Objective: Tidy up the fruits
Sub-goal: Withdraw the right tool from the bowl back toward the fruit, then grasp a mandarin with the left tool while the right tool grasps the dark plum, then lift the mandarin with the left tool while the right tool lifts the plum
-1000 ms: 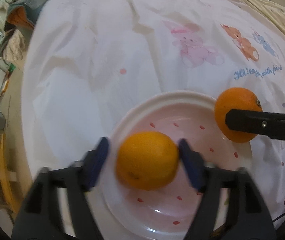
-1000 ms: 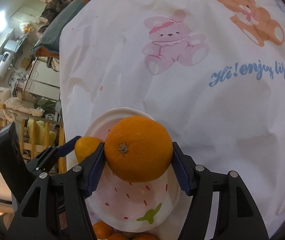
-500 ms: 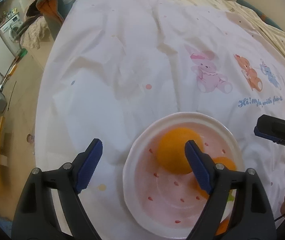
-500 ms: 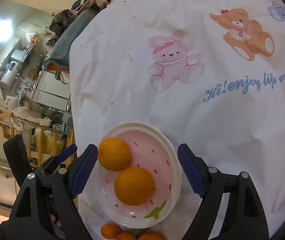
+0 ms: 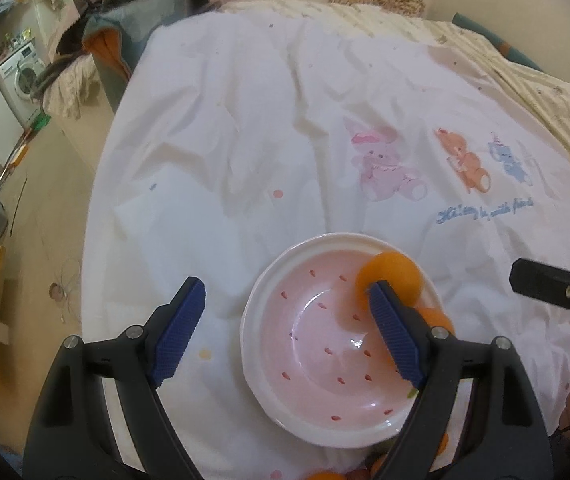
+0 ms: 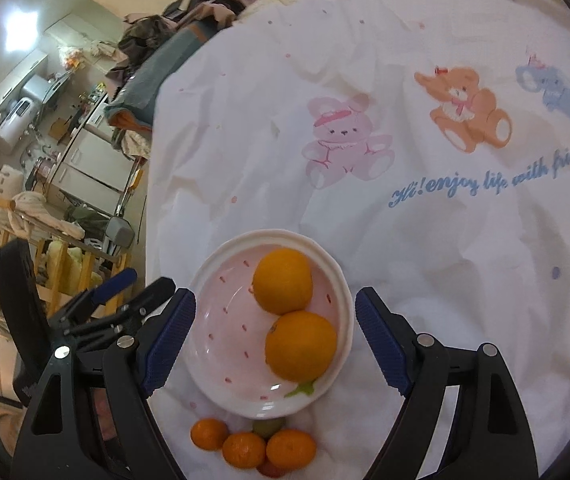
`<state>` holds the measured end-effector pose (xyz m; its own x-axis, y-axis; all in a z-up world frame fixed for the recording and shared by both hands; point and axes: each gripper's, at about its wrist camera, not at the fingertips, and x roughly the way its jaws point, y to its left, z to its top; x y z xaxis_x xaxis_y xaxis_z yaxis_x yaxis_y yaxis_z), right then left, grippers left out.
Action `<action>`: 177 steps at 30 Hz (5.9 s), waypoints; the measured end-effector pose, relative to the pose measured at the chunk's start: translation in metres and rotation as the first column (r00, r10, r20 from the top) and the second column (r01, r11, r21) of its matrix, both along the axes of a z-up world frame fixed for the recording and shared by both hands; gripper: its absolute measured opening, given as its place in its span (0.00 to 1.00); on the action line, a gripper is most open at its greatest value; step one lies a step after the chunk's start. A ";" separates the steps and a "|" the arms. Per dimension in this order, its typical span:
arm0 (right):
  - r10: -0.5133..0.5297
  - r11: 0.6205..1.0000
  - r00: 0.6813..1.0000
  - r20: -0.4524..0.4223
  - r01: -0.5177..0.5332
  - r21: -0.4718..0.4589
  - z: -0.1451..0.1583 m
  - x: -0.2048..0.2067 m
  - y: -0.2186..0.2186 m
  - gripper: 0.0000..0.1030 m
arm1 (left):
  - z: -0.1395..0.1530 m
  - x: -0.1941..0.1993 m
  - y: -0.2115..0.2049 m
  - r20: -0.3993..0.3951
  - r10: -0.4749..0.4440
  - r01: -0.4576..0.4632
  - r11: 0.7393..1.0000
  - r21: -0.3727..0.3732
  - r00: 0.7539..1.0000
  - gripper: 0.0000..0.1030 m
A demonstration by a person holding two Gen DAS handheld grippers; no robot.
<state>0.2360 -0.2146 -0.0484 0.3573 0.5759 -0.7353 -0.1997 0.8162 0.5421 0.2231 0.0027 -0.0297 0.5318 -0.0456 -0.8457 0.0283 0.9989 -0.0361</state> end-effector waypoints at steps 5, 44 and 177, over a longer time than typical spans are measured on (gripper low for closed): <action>-0.001 1.000 1.000 0.025 0.002 -0.009 0.010 -0.031 -0.006 0.82 | 0.015 -0.024 0.001 0.031 -0.014 0.014 1.000 -0.006 0.999 0.79; -0.193 0.981 0.975 -0.111 0.195 0.003 -0.019 -0.131 -0.043 0.82 | -0.050 -0.116 0.025 -0.334 0.044 -0.074 0.994 -0.079 0.941 0.79; -0.015 0.997 0.995 0.102 0.022 -0.073 0.050 -0.151 -0.019 0.24 | -0.019 -0.117 0.024 -0.118 0.165 -0.165 0.986 0.015 0.979 0.33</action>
<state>0.0849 -0.2337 0.0016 0.4423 0.5138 -0.7351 -0.2353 0.8574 0.4577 0.1061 0.0265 -0.0488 0.4281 0.0390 -0.9029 -0.1412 0.9897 -0.0242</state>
